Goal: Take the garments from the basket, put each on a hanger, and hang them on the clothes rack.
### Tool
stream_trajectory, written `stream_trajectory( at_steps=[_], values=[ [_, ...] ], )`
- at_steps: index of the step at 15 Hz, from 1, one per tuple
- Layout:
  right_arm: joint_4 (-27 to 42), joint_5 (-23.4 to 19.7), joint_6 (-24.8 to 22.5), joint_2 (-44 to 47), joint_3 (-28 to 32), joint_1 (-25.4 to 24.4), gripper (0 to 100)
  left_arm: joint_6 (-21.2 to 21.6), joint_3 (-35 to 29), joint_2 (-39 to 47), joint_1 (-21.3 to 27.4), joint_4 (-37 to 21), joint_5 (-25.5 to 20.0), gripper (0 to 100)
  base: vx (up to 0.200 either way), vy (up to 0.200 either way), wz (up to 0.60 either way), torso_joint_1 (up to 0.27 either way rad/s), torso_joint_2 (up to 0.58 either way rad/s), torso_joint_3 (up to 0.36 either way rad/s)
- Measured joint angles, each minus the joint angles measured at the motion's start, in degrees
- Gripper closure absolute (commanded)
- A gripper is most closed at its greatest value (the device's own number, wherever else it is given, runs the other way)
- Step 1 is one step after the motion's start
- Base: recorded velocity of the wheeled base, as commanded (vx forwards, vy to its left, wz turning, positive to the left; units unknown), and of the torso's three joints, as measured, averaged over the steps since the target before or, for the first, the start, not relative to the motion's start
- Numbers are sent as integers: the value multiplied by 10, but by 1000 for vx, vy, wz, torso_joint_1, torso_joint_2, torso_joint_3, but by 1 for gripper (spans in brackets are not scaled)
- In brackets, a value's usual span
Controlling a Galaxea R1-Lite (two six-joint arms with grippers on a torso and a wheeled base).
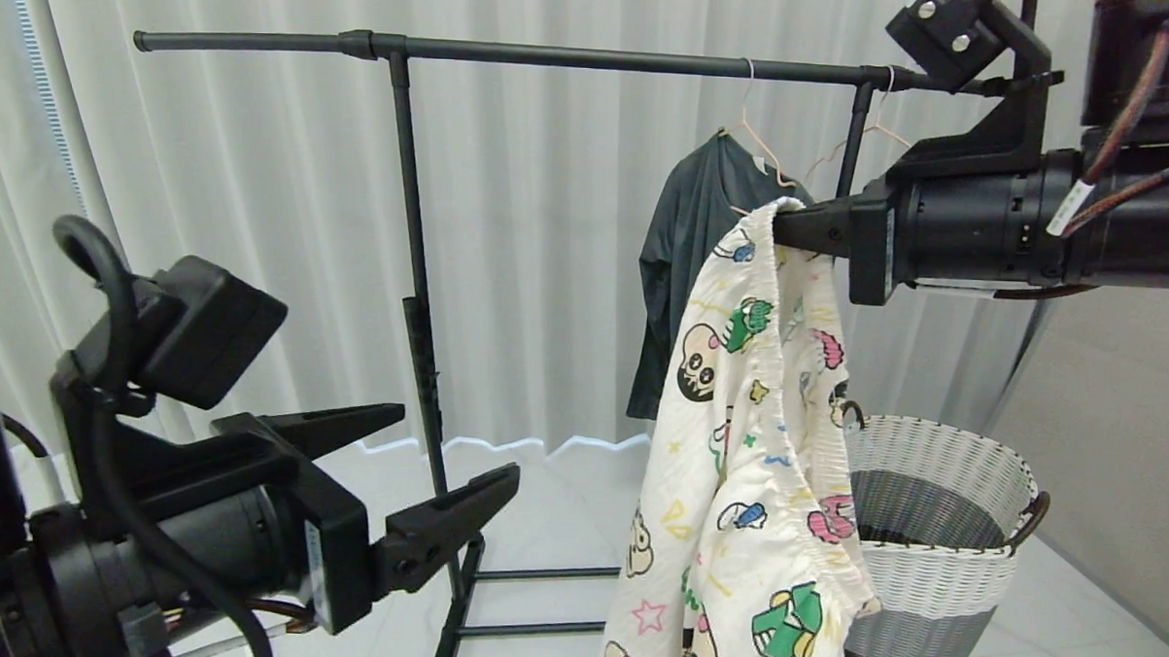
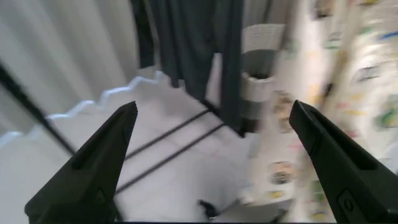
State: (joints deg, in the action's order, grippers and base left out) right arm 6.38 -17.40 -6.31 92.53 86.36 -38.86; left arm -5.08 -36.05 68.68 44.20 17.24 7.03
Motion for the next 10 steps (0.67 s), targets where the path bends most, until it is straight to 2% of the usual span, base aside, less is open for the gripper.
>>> stream_trajectory(
  at_steps=[3, 4, 7, 10],
  values=[
    [-1, 0, 4, 26, 22, -21, 100, -64, -33, 40, 45, 29, 3, 0, 0, 0, 0, 0, 0, 0],
    [-2, 0, 11, 31, 28, -32, 100, -73, -50, 55, 52, 34, 4, 0, 0, 0, 0, 0, 0, 0],
    [-25, 9, 26, 43, 37, -69, 100, -81, -111, 105, 67, 39, 4, 0, 0, 0, 0, 0, 0, 0],
    [-50, 13, 34, 52, 38, -86, 100, -82, -146, 150, 72, 46, 4, 0, 0, 0, 0, 0, 0, 0]
  ],
)
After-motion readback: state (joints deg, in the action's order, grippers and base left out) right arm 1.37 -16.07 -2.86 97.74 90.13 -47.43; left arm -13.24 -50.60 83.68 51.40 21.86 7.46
